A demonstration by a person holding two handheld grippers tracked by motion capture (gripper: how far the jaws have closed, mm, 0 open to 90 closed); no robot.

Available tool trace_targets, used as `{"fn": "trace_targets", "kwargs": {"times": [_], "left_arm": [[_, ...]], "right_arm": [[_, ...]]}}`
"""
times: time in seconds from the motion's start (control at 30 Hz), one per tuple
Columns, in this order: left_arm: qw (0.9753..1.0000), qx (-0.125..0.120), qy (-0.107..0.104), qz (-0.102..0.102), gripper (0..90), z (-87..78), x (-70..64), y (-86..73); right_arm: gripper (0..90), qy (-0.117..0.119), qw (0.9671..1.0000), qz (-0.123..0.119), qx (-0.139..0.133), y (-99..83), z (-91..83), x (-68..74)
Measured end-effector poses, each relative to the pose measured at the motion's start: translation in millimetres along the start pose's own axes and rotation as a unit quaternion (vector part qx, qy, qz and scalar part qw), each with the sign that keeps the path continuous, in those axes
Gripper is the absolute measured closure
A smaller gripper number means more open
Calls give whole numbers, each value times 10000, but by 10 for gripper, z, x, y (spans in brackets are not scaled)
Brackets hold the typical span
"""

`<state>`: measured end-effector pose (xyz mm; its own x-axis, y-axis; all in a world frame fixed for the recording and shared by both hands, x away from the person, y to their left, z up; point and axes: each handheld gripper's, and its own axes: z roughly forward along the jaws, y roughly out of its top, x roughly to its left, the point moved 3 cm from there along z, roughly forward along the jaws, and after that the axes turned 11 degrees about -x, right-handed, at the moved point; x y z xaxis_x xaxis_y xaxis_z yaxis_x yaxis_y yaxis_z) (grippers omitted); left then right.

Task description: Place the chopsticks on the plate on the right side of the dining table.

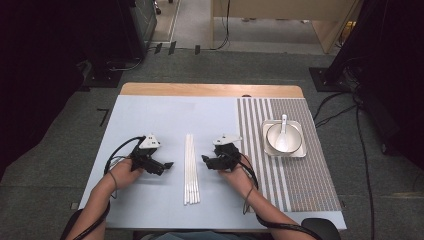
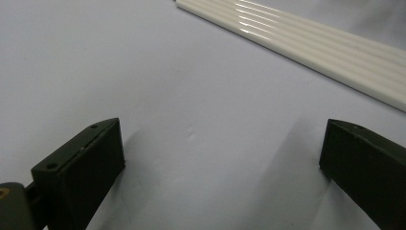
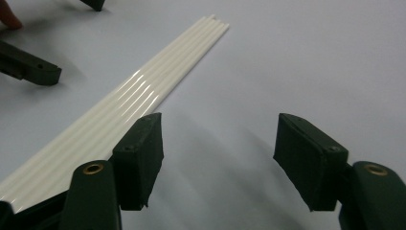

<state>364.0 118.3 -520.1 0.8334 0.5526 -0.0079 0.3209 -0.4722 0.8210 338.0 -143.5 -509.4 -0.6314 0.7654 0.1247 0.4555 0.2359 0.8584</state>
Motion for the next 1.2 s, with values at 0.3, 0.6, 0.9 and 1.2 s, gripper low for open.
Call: {"fn": "trace_targets", "kwargs": {"times": [0.3,0.6,0.9,1.2], "left_arm": [[10000,0,2,-3,11,0,-1,0],[10000,-1,6,0,11,0,-1,0],[10000,0,3,9,11,0,0,0],[10000,3,6,8,11,0,0,0]], "right_arm": [[429,88,9998,115,-102,5,39,95],[517,252,9995,55,-163,6,80,196],[564,349,9993,31,-163,-3,108,272],[609,446,9989,-7,-175,-7,124,308]]}}
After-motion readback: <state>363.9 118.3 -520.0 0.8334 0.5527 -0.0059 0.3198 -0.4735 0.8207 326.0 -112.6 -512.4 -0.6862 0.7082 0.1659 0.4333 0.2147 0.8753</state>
